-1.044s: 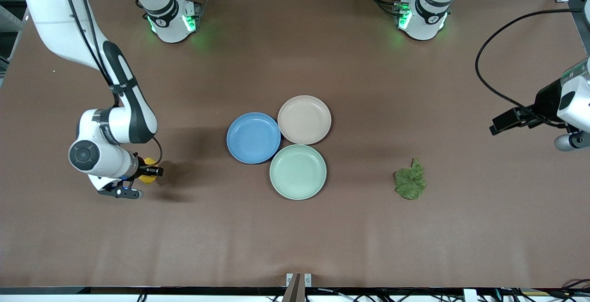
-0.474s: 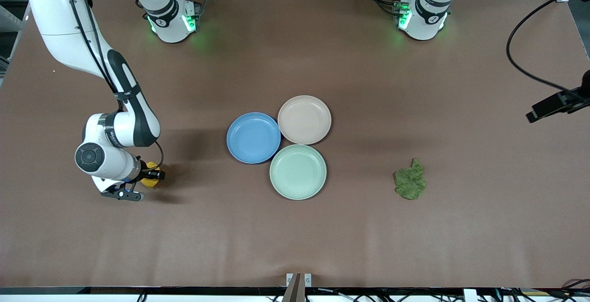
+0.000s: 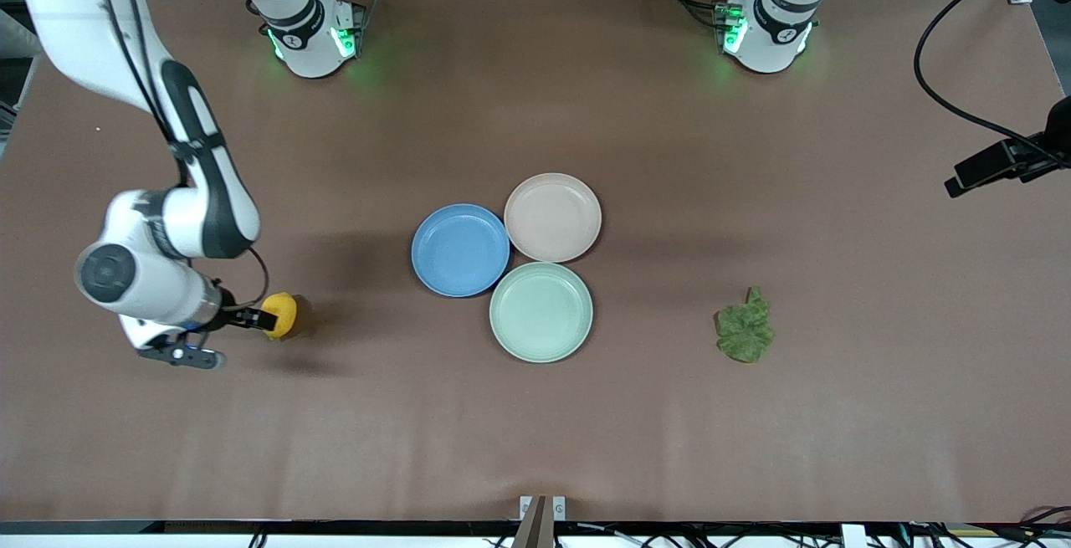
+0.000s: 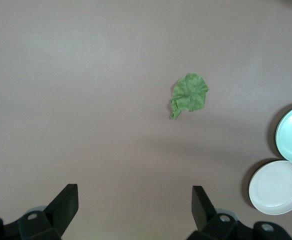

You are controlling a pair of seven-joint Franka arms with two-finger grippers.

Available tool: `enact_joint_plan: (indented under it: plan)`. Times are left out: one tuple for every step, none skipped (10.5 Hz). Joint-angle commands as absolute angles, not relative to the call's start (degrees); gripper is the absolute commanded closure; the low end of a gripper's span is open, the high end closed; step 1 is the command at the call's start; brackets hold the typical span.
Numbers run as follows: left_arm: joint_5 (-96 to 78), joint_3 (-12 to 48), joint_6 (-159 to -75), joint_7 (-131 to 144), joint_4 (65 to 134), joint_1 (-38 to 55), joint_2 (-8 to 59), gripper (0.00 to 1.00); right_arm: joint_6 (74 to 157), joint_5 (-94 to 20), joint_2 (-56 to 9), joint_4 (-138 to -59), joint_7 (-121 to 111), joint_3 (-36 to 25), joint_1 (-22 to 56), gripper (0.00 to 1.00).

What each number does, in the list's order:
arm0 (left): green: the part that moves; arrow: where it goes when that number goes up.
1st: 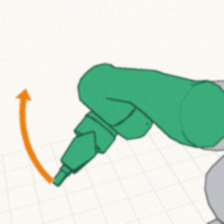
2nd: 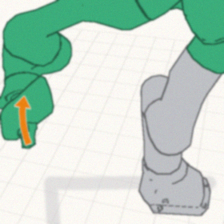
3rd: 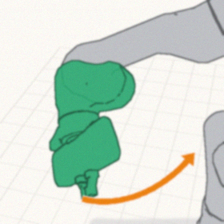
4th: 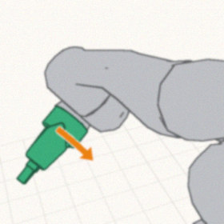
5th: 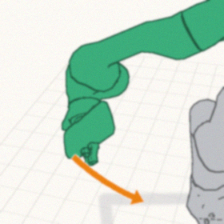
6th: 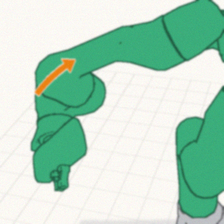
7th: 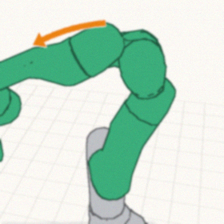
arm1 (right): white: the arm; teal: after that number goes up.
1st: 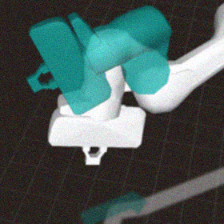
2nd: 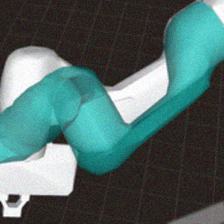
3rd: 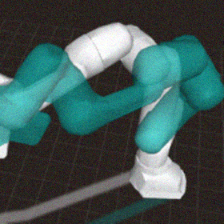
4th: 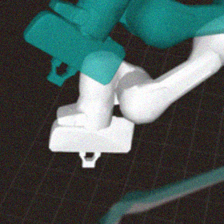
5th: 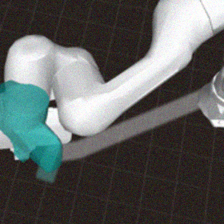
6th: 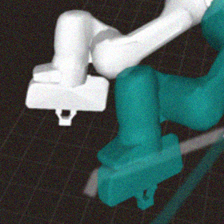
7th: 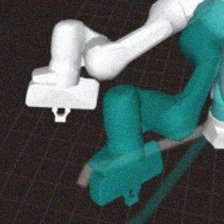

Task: Pick lemon and lettuce from blue and beige plates
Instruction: 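Lower the lemon onto the table and open the right gripper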

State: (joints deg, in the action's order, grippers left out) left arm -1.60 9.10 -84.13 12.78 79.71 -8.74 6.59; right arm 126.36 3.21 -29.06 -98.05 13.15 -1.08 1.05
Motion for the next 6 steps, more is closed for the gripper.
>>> enact_joint_plan:
  plan:
    - [-0.6,9.0,-81.9,12.5,79.4,-8.1,5.9,0.00,121.0,2.3,-20.6,-99.8,12.9,1.4,-1.8,0.00]
    - [-0.5,9.1,-81.9,12.6,79.4,-8.1,5.4,0.00,118.5,2.2,-17.7,-99.8,12.7,1.5,-1.8,0.00]
    - [-0.6,9.0,-81.9,12.5,79.5,-8.1,5.3,0.00,116.9,2.2,-15.2,-99.8,12.7,1.5,-1.8,0.00]
    - [-0.7,8.9,-81.9,12.5,79.4,-8.0,5.1,0.00,115.0,2.2,-12.4,-99.8,12.6,1.5,-1.5,0.00]
    - [-0.7,8.6,-81.9,12.5,79.5,-7.4,5.0,0.00,112.9,2.2,-10.0,-99.2,11.6,1.5,-1.5,0.00]
    - [-0.7,6.3,-81.9,12.5,79.5,-5.2,4.8,0.00,110.4,2.3,-7.7,-99.0,9.1,1.5,-1.5,0.00]
